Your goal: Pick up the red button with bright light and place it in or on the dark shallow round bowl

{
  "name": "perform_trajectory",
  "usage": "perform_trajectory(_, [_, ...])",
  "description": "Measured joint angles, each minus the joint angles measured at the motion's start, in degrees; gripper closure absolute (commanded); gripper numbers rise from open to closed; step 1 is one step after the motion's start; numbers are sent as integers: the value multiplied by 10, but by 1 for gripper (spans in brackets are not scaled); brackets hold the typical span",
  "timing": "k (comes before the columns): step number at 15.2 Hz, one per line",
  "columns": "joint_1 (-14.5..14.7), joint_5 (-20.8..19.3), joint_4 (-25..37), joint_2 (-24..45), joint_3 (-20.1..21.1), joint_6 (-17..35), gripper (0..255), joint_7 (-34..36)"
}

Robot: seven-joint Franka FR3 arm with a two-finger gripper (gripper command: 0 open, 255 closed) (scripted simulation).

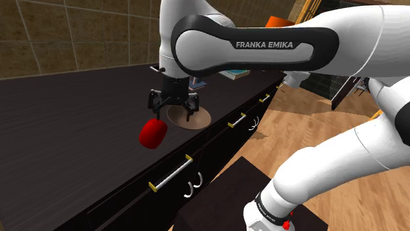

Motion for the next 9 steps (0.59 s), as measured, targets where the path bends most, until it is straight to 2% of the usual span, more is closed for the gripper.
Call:
perform_trajectory(4, [-20,-43,61,81,50,21,0,109])
perform_trajectory(9, [-23,-55,41,100,58,59,0,127])
